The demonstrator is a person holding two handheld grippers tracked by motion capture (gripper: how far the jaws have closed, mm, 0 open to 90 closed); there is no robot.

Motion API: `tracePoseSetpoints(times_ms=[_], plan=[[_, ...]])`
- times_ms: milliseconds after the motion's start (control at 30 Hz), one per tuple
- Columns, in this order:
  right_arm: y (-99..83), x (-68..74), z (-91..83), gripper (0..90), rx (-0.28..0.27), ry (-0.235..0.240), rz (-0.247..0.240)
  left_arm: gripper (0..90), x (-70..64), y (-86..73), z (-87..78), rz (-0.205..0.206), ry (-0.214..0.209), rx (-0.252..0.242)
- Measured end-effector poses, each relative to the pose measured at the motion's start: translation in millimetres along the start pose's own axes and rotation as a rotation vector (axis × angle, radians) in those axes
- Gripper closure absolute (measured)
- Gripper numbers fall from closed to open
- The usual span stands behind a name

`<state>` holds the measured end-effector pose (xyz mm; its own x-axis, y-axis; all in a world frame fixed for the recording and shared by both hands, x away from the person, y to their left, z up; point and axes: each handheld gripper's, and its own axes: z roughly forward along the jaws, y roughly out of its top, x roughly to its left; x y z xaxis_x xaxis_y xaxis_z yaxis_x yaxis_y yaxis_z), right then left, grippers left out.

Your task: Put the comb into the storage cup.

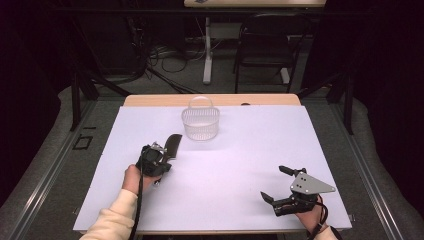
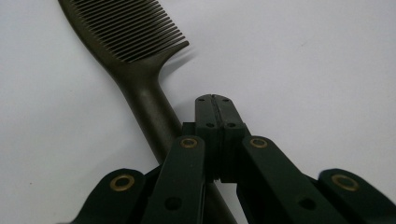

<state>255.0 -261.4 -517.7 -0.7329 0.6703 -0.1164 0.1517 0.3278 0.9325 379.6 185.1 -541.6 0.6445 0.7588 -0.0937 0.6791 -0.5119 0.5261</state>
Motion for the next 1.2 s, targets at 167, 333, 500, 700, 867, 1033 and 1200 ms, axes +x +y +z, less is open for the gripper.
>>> tracePoseSetpoints(times_ms=[167, 333, 500, 700, 867, 1033, 1200], plan=[[0.0, -0.4, 0.1, 0.0, 0.003, -0.002, 0.001, 89.9, 1.3, 0.1, 0.1, 0.010, 0.001, 0.012], [-0.1, -0.5, 0.1, 0.0, 0.000, 0.000, 0.001, 90.0, 2.1, -0.6, -0.3, 0.007, 0.011, 0.012], [0.0, -0.3, 0.3, 0.0, -0.004, 0.001, 0.000, 89.9, 4.5, -1.6, -0.9, 0.007, 0.020, 0.014], [0.0, -0.6, -0.2, 0.0, -0.004, 0.001, -0.001, 89.8, 5.7, -1.9, -2.1, 0.006, 0.028, 0.012], [0.2, -0.4, -0.5, 0.0, 0.002, 0.003, 0.000, 89.2, 6.1, -1.8, -2.7, 0.010, 0.032, 0.020], [0.0, -0.3, -0.4, 0.0, -0.004, 0.002, -0.002, 88.5, 8.0, -2.7, -3.7, 0.006, 0.038, 0.021], [0.0, -0.4, -0.2, 0.0, -0.002, 0.003, -0.001, 87.5, 8.8, -2.7, -4.4, 0.006, 0.030, 0.021]])
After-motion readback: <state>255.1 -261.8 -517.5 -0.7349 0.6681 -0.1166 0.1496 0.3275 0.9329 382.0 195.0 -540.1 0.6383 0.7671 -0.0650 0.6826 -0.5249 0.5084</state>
